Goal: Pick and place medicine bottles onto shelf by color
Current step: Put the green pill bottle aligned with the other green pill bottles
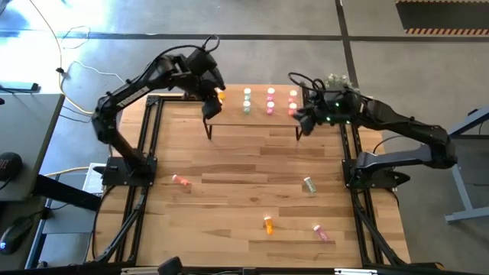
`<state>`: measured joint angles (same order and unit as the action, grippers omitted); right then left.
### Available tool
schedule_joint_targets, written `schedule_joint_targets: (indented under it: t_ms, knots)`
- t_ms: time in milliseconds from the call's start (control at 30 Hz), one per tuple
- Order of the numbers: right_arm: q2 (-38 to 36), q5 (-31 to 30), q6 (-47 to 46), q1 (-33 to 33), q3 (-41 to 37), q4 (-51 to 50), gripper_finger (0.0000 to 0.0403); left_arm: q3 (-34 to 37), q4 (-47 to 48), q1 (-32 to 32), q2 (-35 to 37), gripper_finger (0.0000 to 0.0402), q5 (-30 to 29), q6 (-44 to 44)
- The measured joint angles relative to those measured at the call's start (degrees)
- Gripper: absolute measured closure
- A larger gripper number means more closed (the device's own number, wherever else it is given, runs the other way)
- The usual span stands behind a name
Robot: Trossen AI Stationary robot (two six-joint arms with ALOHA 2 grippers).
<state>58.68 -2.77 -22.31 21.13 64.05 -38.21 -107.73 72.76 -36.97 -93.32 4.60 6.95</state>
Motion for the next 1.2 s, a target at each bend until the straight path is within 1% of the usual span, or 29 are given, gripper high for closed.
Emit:
schedule_joint_targets:
  t_ms: [133,267,367,533,667,833,933,1100,1200]
  knots:
    - [-1.66,2.34,-9.68,-3.65,0.02,-5.95,0.0256,8.17,-7.27,2.72,4.98,0.019,0.18,-2.0]
    - [-1.77,5.74,-17.56,-7.26,0.02,-12.17,0.0256,16.62,-14.92,5.72,9.56,0.019,0.37,-3.82]
    - [-1.14,7.65,-22.39,-10.05,0.02,-17.34,0.0256,22.19,-20.62,7.91,12.29,0.019,2.06,-6.48]
    - [0.04,7.48,-28.26,-14.89,0.02,-25.08,0.0256,30.54,-31.43,12.21,16.16,0.019,6.65,-11.05]
    - [1.27,7.38,-32.24,-17.88,0.02,-28.8,0.0248,36.22,-36.54,15.85,18.36,0.019,6.83,-12.74]
    - [3.6,6.85,-36.84,-21.4,-0.09,-33.32,0.0217,40.33,-37.06,18.66,20.28,0.019,6.78,-14.3]
    - [4.13,6.8,-38.8,-23.65,-3.26,-33.17,0.0207,41.51,-37.21,20.03,21.31,0.019,6.75,-14.32]
    - [3.69,6.8,-43.52,-27.37,-12.73,-28.23,0.0208,41.82,-37.37,21.45,22.33,0.019,6.78,-14.32]
    - [3.51,5.88,-44.83,-28.43,-16.73,-22.66,0.0208,41.82,-37.37,21.77,23.19,0.019,6.74,-14.32]
